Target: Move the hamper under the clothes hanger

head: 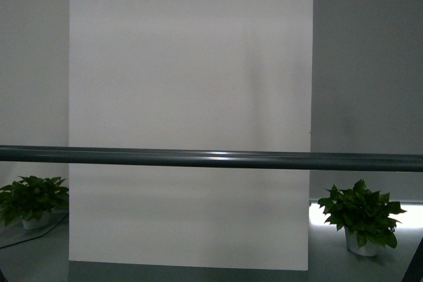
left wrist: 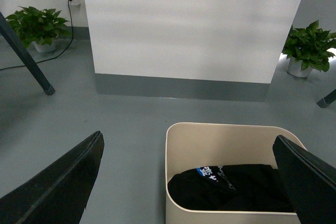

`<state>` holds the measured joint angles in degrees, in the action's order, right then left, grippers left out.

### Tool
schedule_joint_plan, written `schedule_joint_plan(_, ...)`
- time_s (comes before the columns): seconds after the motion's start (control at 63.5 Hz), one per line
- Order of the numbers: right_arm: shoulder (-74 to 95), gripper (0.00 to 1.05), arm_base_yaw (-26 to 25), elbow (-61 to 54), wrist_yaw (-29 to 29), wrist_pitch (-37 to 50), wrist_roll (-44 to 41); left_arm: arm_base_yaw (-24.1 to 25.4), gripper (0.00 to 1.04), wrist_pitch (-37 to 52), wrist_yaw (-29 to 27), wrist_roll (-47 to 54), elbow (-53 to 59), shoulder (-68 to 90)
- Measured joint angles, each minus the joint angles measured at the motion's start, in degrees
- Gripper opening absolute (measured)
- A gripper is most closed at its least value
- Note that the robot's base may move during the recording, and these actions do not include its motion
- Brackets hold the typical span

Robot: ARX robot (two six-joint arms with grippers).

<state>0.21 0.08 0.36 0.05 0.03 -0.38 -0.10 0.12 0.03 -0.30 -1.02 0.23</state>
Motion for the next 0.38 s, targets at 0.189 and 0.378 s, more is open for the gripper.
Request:
schedule_joint_plan(0.189,0.0,0.97,0.0,0.0,0.0,0.0,0.0,0.0,0.98,0.0,0.0,0.0,0.0,0.0)
schedule_joint_plan(0.378,0.0,0.97,0.0,0.0,0.0,0.0,0.0,0.0,0.98,0.0,0.0,0.0,0.0,0.0)
